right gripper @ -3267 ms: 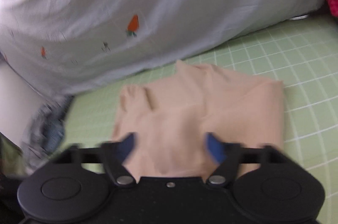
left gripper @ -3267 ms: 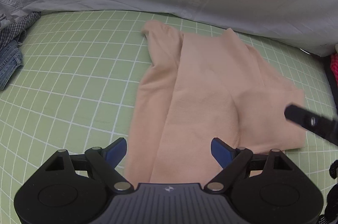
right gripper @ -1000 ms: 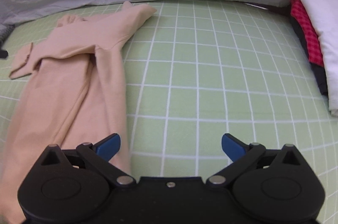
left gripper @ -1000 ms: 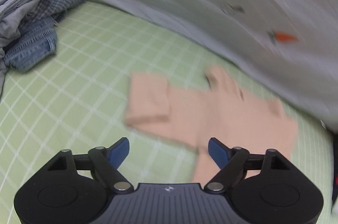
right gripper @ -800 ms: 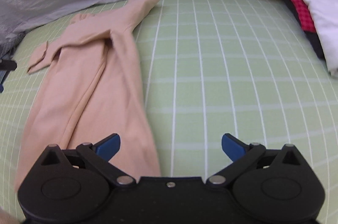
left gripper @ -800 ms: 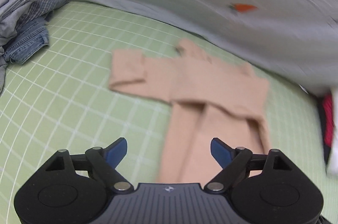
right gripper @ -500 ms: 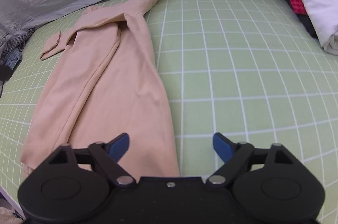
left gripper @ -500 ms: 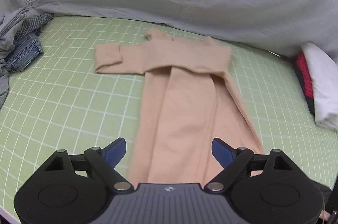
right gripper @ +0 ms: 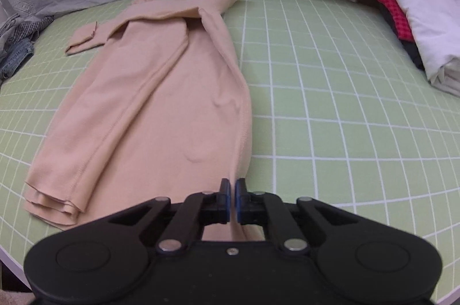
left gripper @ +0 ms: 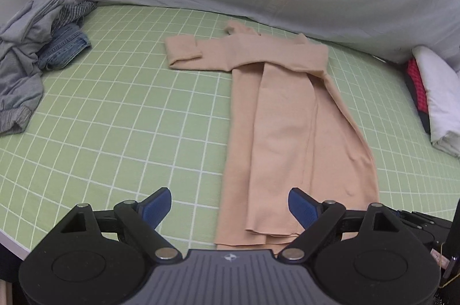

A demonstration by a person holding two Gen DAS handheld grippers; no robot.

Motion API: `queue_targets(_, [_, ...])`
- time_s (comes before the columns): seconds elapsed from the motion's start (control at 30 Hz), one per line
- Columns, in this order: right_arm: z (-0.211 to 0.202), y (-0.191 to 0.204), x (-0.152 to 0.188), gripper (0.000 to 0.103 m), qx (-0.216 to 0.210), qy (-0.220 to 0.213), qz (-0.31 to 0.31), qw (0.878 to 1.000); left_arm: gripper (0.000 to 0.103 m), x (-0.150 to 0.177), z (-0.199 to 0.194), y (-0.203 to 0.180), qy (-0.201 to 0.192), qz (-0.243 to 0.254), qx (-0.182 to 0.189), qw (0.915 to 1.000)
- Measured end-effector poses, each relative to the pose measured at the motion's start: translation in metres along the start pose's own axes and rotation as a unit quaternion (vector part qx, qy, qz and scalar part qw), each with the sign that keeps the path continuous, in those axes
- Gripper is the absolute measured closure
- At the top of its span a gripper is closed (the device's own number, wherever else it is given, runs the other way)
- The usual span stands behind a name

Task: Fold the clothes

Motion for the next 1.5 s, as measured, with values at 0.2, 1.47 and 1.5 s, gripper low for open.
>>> queue_targets(0.2, [-0.010,0.042,-0.004,0.099,0.004,-0.023,-0.025,0.999,0.014,-0.008,0.003,0.025,-0.002,0.006,0.005,1.0000])
queue_targets(1.47, [0.045,0.067,0.002,0.025,0.033,0.009,-0.006,0.999,0.014,-0.001,0.013,0.068,0.027,0.022,-0.017,0.9993])
queue_targets(1.5, [0.047,0.074,-0.001,0.025,0.028,0.007,-0.017,0.999,0.014,-0.001,0.013,0.068,0.027,0.020,-0.020,0.9992])
Point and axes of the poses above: each gripper's, at about its wrist camera, not at the fingertips, and z roughly the way its jaws point, y to its left, x to its underside, the point moved 8 cm from there along z, roughly the way its jaws point, and after that the axes turned 12 degrees about -x, right-handed, at the moved point
